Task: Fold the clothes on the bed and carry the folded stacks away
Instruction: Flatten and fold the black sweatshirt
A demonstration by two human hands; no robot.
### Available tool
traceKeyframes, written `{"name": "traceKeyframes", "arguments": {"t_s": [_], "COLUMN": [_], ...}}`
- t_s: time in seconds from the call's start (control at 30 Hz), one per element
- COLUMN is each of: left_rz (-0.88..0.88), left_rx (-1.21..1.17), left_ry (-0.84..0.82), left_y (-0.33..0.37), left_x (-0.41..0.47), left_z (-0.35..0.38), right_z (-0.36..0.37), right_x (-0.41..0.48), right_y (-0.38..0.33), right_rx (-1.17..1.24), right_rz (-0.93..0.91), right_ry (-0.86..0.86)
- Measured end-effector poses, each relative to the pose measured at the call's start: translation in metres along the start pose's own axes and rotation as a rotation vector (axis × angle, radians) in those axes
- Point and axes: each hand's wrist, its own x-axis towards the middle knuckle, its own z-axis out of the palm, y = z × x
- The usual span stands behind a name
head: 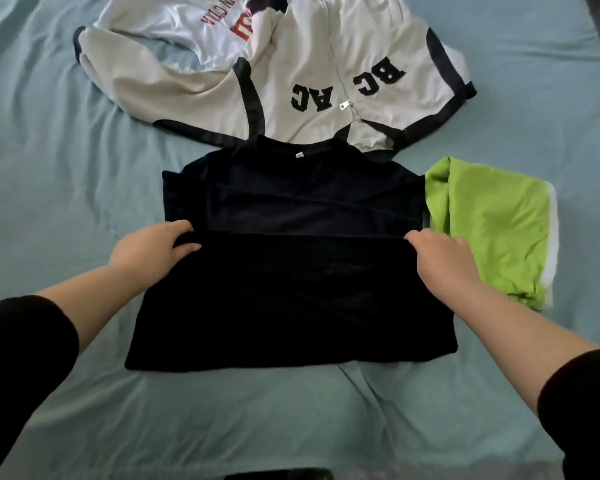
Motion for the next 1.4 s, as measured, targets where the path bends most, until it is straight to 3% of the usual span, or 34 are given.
{"name": "traceKeyframes", "arguments": {"t_s": [0.13,0.3,0.5,0.7,0.87,1.03,1.13,1.2,1.27,1.33,1.4], "left_rz": [0.033,0.049,0.153,0.096,0.029,-0.089,-0.170,-0.047,0.150,0.152,-0.008], "left_rx": [0.089,0.228,0.224,0.244,0.386,0.398,0.205,0.096,0.173,0.298,0.298], "left_ry": [0.030,-0.112,0.165,0.258,0.308,0.249,0.359,0.392,0.298,0.193,0.162], "left_y": [-0.012,-0.015,-0.010,0.001,0.004,0.006,0.036,0.080,0.099,0.064,0.008], "left_x": [0.049,0.073,0.060,0.101,0.157,0.171,0.158,0.142,0.128,0.127,0.133], "left_z": [0.000,0.021,0.020,-0.021,-0.024,0.008,0.028,0.051,0.079,0.087,0.087], "right_z": [0.015,0.048,0.047,0.006,0.013,0.035,0.031,0.029,0.043,0.066,0.093], "right_x": [0.044,0.066,0.074,0.135,0.193,0.206,0.189,0.168,0.146,0.144,0.151], "right_y": [-0.002,-0.010,-0.003,-0.001,-0.005,-0.018,-0.052,-0.099,-0.124,-0.096,-0.050], "right_rx": [-0.029,-0.009,-0.030,-0.033,-0.058,-0.085,0.176,0.374,0.335,0.171,0.143], "right_rz": [0.018,-0.021,-0.123,-0.111,-0.053,0.004,0.066,-0.032,-0.278,-0.362,-0.166], "right_ry": [0.013,-0.031,0.177,0.319,0.288,0.184,0.276,0.282,0.198,0.093,0.049]}}
